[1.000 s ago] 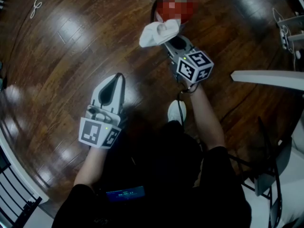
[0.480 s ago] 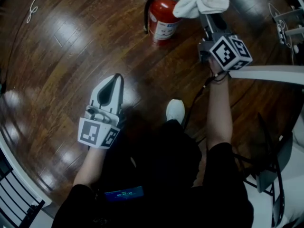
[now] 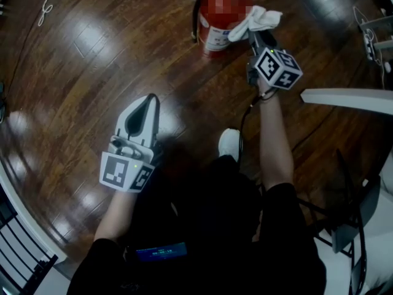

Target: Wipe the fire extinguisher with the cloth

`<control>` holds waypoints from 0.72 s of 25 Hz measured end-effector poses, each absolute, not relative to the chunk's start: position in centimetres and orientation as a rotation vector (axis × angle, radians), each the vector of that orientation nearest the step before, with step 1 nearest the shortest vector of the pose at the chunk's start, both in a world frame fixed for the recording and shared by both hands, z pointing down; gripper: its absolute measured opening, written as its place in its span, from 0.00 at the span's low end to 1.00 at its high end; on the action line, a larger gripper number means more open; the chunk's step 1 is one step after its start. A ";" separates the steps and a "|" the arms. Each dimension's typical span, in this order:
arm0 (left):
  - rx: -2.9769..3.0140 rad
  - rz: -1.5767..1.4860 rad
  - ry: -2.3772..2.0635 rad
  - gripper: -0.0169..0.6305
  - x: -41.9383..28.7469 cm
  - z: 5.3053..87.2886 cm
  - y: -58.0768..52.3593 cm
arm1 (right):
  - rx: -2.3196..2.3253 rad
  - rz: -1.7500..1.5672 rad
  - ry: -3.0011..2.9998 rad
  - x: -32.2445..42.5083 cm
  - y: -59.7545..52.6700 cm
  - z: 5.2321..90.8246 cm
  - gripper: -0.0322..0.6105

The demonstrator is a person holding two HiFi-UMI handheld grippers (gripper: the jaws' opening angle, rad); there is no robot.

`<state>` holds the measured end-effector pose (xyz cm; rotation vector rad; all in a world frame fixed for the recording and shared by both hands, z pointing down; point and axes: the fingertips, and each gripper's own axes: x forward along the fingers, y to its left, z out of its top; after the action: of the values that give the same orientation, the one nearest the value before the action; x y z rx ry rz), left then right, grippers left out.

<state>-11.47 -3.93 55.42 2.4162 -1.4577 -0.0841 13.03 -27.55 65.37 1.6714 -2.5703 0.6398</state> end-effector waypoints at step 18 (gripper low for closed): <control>2.406 -0.070 -1.476 0.03 -11.0 56.0 -3.3 | 1.610 0.968 -2.342 12.3 -26.2 78.1 0.23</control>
<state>-11.00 -3.34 55.95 2.4062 -1.4763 -0.0696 12.27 -26.20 78.05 1.6097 -2.3419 0.9678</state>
